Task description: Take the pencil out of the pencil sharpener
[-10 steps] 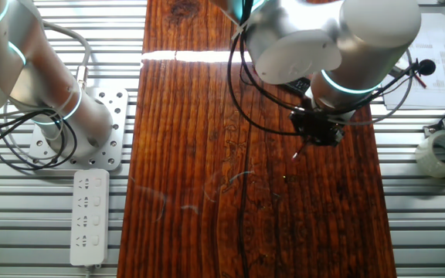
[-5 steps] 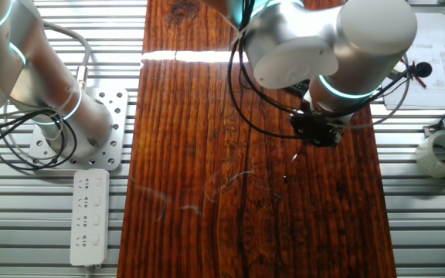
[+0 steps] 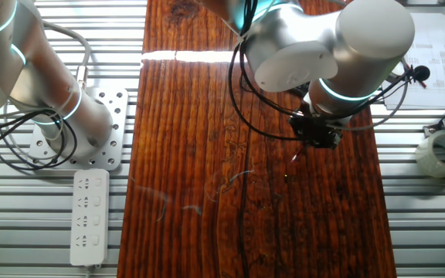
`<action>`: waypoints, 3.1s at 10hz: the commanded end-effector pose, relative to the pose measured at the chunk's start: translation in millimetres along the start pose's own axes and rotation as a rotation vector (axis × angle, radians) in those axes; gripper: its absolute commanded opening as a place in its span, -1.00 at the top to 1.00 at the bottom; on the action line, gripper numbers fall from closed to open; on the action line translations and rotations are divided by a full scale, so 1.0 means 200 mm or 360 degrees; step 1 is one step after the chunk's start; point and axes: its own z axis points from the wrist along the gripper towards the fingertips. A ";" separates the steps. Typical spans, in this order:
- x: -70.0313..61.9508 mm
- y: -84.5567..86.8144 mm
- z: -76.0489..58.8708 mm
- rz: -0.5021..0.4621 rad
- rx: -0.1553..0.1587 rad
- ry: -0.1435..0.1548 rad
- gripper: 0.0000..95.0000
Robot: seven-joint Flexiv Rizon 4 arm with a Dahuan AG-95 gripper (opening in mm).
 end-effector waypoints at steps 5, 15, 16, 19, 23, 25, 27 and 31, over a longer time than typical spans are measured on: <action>0.00 0.00 0.01 0.0002 0.0000 -0.0004 1.00; -0.01 0.00 -0.01 0.0001 -0.0006 -0.0002 0.60; -0.01 -0.01 -0.04 0.0019 -0.0007 0.0023 0.60; -0.04 -0.05 -0.21 0.0243 -0.0005 0.0046 0.60; -0.05 -0.14 -0.43 0.0647 0.0018 0.0091 1.00; 0.01 -0.21 -0.56 0.1038 0.0013 0.0109 1.00; 0.06 -0.26 -0.64 0.1300 0.0019 0.0117 1.00; 0.14 -0.27 -0.66 0.1489 0.0003 0.0084 1.00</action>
